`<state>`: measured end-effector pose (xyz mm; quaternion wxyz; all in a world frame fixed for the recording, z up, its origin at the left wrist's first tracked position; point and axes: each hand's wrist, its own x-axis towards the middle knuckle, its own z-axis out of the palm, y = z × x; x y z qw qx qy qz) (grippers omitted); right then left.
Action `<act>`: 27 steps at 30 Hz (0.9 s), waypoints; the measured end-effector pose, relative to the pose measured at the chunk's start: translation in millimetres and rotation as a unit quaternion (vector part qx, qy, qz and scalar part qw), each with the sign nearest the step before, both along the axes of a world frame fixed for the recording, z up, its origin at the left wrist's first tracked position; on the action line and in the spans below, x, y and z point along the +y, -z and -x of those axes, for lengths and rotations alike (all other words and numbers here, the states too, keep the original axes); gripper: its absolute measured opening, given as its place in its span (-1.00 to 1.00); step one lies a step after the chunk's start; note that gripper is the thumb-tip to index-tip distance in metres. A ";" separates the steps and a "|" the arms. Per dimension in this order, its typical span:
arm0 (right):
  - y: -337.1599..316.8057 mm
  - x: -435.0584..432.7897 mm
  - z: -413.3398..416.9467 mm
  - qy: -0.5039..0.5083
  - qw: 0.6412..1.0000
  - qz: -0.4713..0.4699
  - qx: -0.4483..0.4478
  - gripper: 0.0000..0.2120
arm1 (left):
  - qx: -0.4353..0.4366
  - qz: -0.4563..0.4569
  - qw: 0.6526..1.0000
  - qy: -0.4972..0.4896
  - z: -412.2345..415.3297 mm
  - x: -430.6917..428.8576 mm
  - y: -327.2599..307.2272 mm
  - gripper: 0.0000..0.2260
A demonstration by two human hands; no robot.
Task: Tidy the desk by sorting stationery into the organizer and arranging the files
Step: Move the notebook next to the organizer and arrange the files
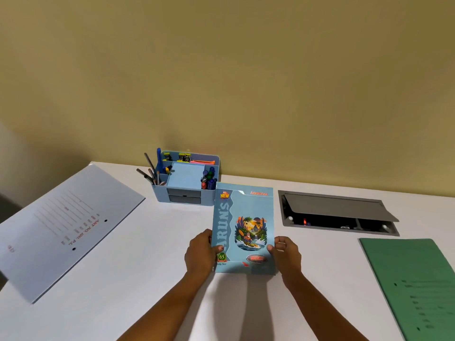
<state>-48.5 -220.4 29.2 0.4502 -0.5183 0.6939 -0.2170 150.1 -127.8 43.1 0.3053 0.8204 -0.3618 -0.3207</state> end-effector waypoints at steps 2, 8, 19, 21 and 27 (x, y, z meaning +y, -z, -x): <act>4.2 -4.9 0.5 0.025 1.000 -0.005 0.010 -0.85 | 0.006 -0.009 1.000 0.013 1.5 -7.0 8.7 -0.78; 14.7 -13.5 2.0 0.043 0.998 0.010 0.052 -0.86 | 0.005 -0.021 0.999 0.040 5.2 -24.7 25.3 -0.79; 25.3 -7.4 3.8 -0.069 0.984 0.132 0.098 -0.69 | -0.047 0.044 0.996 0.057 -0.4 -26.3 41.4 -0.47; 30.9 8.6 8.6 -0.129 0.967 0.176 0.128 -0.58 | -0.083 0.064 0.990 0.091 0.5 -14.9 45.5 -0.39; 57.6 42.6 20.6 -0.250 0.918 0.265 0.157 -0.44 | -0.252 0.069 0.947 0.189 3.2 2.9 63.8 -0.42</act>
